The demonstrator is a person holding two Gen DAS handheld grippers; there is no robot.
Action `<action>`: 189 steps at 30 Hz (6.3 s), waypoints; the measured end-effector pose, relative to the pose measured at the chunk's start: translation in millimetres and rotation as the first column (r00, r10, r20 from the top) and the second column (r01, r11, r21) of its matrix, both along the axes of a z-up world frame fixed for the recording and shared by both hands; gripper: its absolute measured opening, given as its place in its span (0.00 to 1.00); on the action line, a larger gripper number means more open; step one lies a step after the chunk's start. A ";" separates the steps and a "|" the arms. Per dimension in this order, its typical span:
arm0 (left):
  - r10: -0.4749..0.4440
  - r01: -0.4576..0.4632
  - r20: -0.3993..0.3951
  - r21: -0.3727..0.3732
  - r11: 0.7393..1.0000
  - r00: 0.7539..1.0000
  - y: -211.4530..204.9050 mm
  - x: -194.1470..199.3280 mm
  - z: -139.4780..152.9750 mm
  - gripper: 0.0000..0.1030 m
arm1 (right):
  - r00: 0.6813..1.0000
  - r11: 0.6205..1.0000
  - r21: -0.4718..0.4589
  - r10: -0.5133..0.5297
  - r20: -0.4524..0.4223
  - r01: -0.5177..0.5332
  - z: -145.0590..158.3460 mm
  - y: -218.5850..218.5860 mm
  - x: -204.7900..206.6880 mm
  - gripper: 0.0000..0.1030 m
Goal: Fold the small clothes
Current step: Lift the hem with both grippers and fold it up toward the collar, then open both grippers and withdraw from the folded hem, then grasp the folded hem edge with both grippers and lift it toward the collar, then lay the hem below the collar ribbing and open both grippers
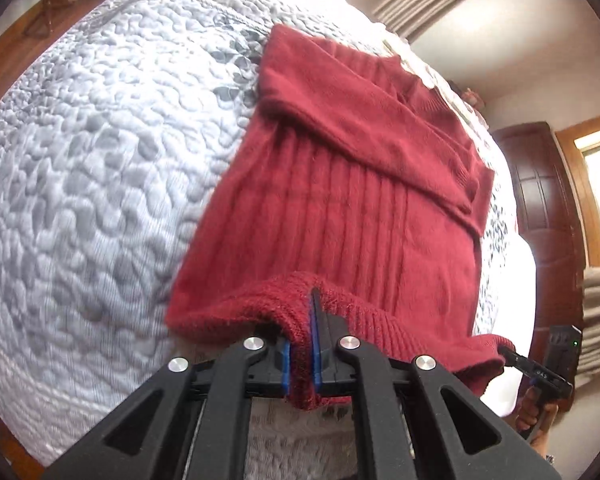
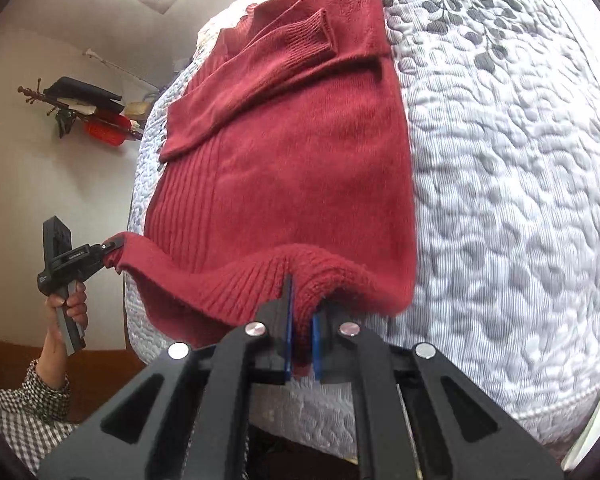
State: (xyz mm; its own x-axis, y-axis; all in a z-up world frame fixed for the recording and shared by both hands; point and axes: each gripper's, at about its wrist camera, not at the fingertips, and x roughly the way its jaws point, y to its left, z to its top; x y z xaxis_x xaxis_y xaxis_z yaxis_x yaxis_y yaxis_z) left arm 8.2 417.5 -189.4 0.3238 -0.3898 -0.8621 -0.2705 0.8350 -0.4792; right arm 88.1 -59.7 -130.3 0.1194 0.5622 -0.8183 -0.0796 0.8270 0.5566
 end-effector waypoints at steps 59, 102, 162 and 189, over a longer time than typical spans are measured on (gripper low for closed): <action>-0.389 0.367 0.000 0.330 0.870 0.921 -31.8 108.1 -42.3 0.07 | 0.941 0.914 -0.276 0.330 0.074 -0.298 -43.6 40.5 98.0 0.06; -0.093 0.011 0.288 0.272 0.962 0.953 17.6 290.8 23.1 0.06 | 0.963 0.987 -0.153 0.081 0.258 -0.042 27.7 26.0 301.2 0.05; -0.320 0.259 0.118 0.361 0.896 0.940 -135.3 321.9 -31.6 0.15 | 0.986 0.980 -0.197 0.018 0.168 0.016 -13.8 25.6 232.2 0.41; -0.331 0.299 -0.015 0.467 0.832 0.944 -74.4 162.6 -59.2 0.51 | 0.994 0.954 -0.289 0.056 -0.089 -0.079 -74.2 -11.9 135.2 0.06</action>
State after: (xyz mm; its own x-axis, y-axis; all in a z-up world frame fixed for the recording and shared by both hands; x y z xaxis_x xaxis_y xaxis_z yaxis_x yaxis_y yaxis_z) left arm 170.8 343.1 -248.6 0.3114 -0.0478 -0.9491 0.0627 0.9976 -0.0297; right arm 223.3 -71.6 -204.5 0.0179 0.3024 -0.9530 -0.1066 0.9483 0.2989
